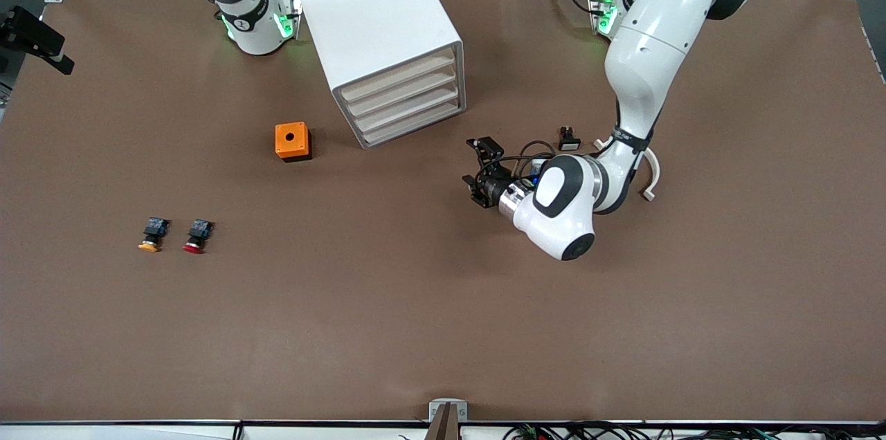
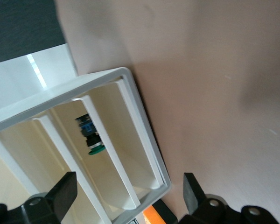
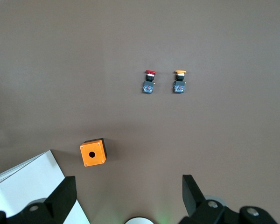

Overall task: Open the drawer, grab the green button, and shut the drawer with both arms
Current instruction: 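Grasp the drawer's front edge with the left gripper, then pull the drawer out of the cabinet with the left gripper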

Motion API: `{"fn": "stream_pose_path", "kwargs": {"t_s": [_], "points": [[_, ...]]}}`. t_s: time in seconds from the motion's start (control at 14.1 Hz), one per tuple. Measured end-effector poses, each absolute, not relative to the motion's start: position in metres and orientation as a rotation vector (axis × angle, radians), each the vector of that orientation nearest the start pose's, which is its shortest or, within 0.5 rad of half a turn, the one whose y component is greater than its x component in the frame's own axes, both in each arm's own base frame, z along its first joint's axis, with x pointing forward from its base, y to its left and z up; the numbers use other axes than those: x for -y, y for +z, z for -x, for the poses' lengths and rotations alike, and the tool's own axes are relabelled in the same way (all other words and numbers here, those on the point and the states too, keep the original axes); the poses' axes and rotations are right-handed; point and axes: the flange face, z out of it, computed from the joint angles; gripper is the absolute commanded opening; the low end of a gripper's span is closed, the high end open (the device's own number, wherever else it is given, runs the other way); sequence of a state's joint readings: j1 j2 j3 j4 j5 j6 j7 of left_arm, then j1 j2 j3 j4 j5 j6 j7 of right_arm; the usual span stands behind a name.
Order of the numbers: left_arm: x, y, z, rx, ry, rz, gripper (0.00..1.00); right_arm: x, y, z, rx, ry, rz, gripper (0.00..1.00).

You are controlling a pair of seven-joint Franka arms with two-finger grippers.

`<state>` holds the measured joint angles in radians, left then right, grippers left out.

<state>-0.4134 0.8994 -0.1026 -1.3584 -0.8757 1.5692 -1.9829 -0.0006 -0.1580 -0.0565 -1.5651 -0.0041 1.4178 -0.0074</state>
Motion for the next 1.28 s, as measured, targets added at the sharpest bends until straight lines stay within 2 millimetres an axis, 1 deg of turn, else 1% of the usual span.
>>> {"fn": "stream_pose_path", "kwargs": {"t_s": [0.14, 0.28, 0.43, 0.57, 0.64, 0.71, 0.85, 0.92, 1.28], "points": [[0.397, 0.18, -0.541, -2.417, -1.886, -1.777, 1.0, 0.031, 0.696, -0.485, -0.078, -0.012, 3.136, 1.0], [0.405, 0.176, -0.525, -2.494, -1.988, -1.77, 1.0, 0.031, 0.695, -0.485, -0.078, -0.006, 3.136, 1.0], [0.413, 0.169, -0.513, -2.539, -2.04, -1.768, 1.0, 0.031, 0.695, -0.485, -0.078, -0.005, 3.136, 1.0], [0.418, 0.157, -0.504, -2.583, -2.073, -1.751, 0.99, 0.031, 0.695, -0.485, -0.077, -0.004, 3.136, 1.0], [0.42, 0.149, -0.5, -2.595, -2.087, -1.748, 0.72, 0.031, 0.695, -0.485, -0.077, -0.004, 3.136, 1.0], [0.422, 0.142, -0.495, -2.601, -2.099, -1.751, 0.61, 0.031, 0.695, -0.485, -0.077, -0.004, 3.136, 1.0], [0.428, 0.134, -0.487, -2.608, -2.115, -1.759, 0.58, 0.031, 0.695, -0.485, -0.077, -0.004, 3.136, 1.0], [0.429, 0.132, -0.485, -2.608, -2.118, -1.763, 0.57, 0.031, 0.695, -0.485, -0.077, -0.004, 3.136, 1.0], [0.443, 0.133, -0.472, -2.596, -2.125, -1.817, 0.56, 0.031, 0.695, -0.485, -0.077, -0.004, 3.136, 1.0]]}}
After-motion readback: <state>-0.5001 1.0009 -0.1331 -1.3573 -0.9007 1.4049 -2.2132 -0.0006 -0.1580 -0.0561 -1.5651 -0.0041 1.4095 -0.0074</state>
